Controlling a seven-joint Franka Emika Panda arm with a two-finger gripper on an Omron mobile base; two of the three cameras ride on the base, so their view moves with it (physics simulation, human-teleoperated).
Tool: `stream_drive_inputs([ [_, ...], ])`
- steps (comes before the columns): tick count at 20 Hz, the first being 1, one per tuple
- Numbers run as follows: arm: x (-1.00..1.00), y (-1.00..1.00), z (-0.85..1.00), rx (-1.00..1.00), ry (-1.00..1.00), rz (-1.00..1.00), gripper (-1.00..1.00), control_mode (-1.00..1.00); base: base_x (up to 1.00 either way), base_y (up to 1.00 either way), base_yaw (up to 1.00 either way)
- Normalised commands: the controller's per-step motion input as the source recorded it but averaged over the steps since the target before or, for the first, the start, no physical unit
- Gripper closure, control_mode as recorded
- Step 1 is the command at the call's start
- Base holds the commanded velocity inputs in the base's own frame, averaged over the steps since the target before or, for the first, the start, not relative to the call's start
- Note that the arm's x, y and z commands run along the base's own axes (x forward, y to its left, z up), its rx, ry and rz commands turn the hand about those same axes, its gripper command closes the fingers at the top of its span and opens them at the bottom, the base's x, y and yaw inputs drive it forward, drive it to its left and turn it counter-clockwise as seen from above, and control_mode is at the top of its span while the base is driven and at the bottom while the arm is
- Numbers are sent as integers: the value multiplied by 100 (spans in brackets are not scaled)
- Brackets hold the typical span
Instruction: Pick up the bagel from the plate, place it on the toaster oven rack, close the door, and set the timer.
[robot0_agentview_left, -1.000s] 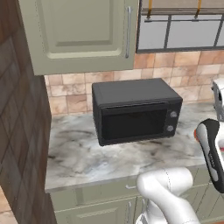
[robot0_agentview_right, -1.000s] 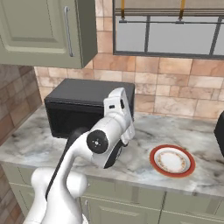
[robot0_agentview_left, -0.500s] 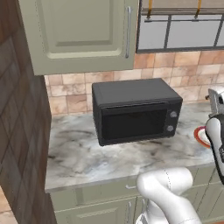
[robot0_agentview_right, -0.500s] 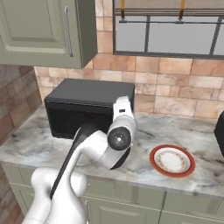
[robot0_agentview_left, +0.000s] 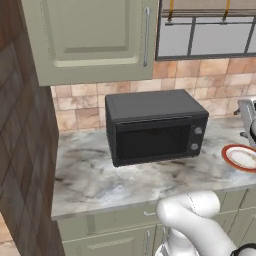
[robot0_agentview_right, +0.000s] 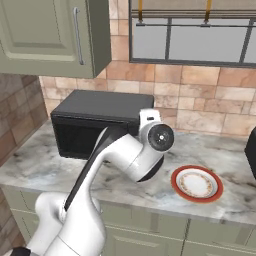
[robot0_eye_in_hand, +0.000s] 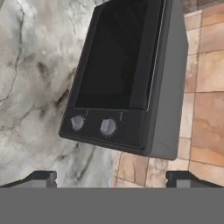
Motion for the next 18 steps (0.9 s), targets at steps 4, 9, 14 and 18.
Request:
stream_drive_inputs([
  [4,0,13,-45,0,0,0,-100,-100,0,0,0],
  [9,0,2,-38,2,0,1,-100,-100,0,0,0],
  [14,3,5,-37,5,1,3,-100,-100,0,0,0],
  [18,12,9,-31,3,0,5,-100,-100,0,0,0],
])
